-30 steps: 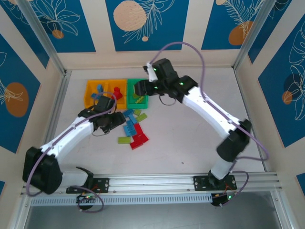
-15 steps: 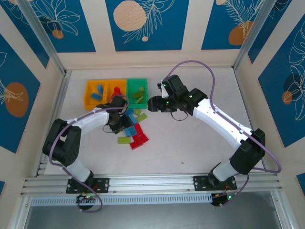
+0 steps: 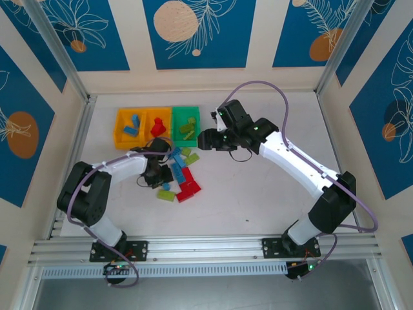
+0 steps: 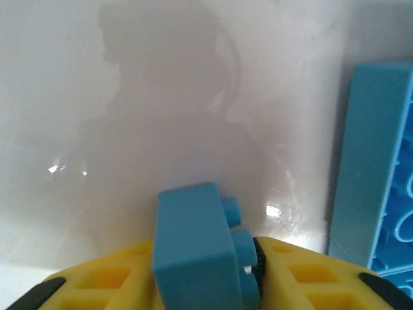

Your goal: Sort the legos into containers by color

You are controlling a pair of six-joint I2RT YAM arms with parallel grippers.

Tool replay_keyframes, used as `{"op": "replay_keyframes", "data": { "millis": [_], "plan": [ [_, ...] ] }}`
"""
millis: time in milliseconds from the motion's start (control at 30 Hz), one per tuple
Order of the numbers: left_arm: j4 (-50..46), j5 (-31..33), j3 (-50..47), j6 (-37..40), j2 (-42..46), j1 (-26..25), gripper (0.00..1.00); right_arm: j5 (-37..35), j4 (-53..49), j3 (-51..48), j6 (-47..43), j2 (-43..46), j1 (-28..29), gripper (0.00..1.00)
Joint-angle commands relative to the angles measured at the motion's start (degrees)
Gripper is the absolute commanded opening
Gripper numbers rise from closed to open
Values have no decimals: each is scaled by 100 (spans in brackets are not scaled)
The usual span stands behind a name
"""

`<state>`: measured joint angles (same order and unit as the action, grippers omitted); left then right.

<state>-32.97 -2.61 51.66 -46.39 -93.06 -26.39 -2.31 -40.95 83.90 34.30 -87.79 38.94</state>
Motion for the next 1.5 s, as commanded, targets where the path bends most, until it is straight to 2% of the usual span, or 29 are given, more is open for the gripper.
{"op": "replay_keyframes", "data": {
  "millis": [0, 133, 267, 367, 567, 833, 900, 1000, 1067, 1167, 1267, 1467],
  "plan": [
    [-379, 369, -75, 154, 269, -16, 30, 256, -155, 185, 69, -79, 50, 63],
    [-511, 539, 99, 291, 804, 179, 23, 559, -235, 164, -14, -61, 166, 63],
    [-585, 673, 505, 633, 1415, 880, 19, 1063, -128, 112, -56, -1, 334, 63],
    [-640, 955, 1129, 1078, 1414, 1478, 18, 1453, 37, 134, 33, -81, 468, 63],
    [-339, 902, 2505, 1421, 278, 2460, 17, 1189, 122, 206, 174, -293, 624, 64],
    [-459, 606, 4238, 1585, -1757, 2871, 17, 1048, 18, 139, 229, -251, 650, 64],
    [-491, 522, 4509, 1631, -1985, 2889, 20, 941, -41, 93, 209, -216, 650, 64],
    [-505, 534, 4700, 1741, -2040, 2898, 41, 790, -160, 60, 235, -220, 641, 68],
    [-601, 621, 4724, 1756, -1934, 2894, 50, 699, -252, 71, 235, -262, 650, 71],
    [-549, 657, 4454, 1734, -1527, 2892, 52, 434, -301, 3, 290, -309, 659, 73],
    [-520, 504, 4091, 1698, -918, 2881, 48, 138, -265, -87, 394, -365, 659, 73],
    [102, -646, 2659, 1543, 1077, 2556, 41, -1034, 61, -240, 790, -776, 637, 72]
  ]
}}
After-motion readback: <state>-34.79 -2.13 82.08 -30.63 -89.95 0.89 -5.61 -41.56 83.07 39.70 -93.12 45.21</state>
